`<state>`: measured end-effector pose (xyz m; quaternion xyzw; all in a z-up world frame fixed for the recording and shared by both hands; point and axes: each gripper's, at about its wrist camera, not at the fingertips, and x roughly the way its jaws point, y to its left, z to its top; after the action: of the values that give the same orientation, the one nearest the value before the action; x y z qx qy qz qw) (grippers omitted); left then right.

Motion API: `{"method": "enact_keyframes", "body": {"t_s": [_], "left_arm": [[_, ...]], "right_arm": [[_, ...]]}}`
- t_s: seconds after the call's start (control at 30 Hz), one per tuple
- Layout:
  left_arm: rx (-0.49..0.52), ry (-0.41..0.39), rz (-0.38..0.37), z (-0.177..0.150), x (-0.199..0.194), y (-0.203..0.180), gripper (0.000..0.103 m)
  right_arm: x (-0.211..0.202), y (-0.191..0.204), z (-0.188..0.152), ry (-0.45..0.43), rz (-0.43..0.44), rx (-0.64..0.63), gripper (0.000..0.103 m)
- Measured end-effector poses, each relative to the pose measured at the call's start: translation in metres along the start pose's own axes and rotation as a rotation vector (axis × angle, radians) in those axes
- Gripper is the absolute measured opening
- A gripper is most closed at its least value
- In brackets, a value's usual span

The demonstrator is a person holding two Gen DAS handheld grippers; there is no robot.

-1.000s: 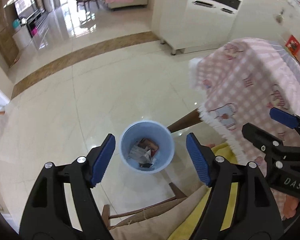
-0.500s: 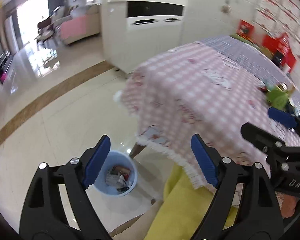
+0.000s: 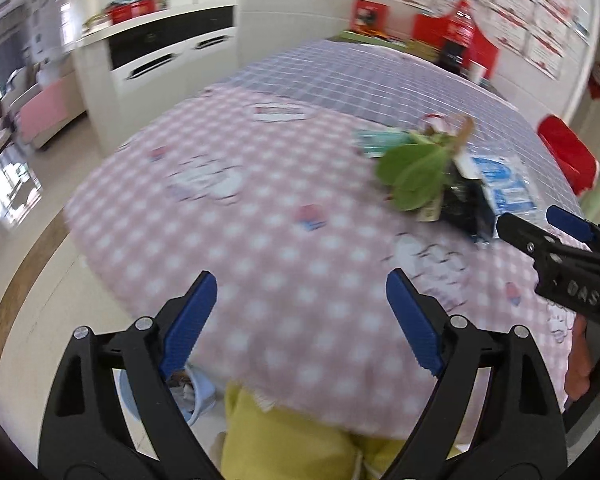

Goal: Collect trash
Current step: 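Move both tools back over the table toward the medicine box, then grasp the green leaf with the left tool while the right tool grasps the clear plastic tray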

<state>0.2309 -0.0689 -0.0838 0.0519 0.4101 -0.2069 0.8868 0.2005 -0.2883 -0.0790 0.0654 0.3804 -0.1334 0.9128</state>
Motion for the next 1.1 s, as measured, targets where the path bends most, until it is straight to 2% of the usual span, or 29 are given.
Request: {"method": "enact_keyframes", "body": {"t_s": [0.1,0.27,0.4,0.53,0.57,0.77,0.9,1.03,1.1], "left_arm": [[0.03,0.011,-0.036,0.01,0.008,-0.02,0.085],[0.069,0.021,-0.074,0.025,0.023,-0.04,0.085],[0.075,0.035,-0.089,0.035,0.035,-0.045,0.085],[0.082,0.045,-0.096,0.039,0.043,-0.047,0.085],[0.081,0.048,-0.098,0.039,0.044,-0.047,0.085],[0.071,0.039,-0.1,0.044,0.046,-0.045,0.085],[0.069,0.021,-0.116,0.051,0.045,-0.048,0.085],[0.089,0.012,-0.164,0.061,0.051,-0.059,0.085],[0.096,-0.017,-0.19,0.065,0.057,-0.064,0.085]], "right_arm": [[0.015,-0.031,0.004,0.046,-0.048,0.054,0.095],[0.027,-0.053,0.011,0.045,-0.1,0.084,0.095],[0.052,-0.053,0.016,0.091,-0.168,0.044,0.095],[0.059,-0.047,0.014,0.067,-0.209,0.001,0.092],[0.058,-0.046,0.015,0.053,-0.21,-0.003,0.08],[0.05,-0.047,0.017,0.039,-0.19,0.026,0.079],[0.032,-0.053,0.018,0.003,-0.13,0.069,0.079],[0.015,-0.058,0.021,-0.036,-0.109,0.086,0.079],[0.008,-0.06,0.023,-0.047,-0.095,0.096,0.079]]}}
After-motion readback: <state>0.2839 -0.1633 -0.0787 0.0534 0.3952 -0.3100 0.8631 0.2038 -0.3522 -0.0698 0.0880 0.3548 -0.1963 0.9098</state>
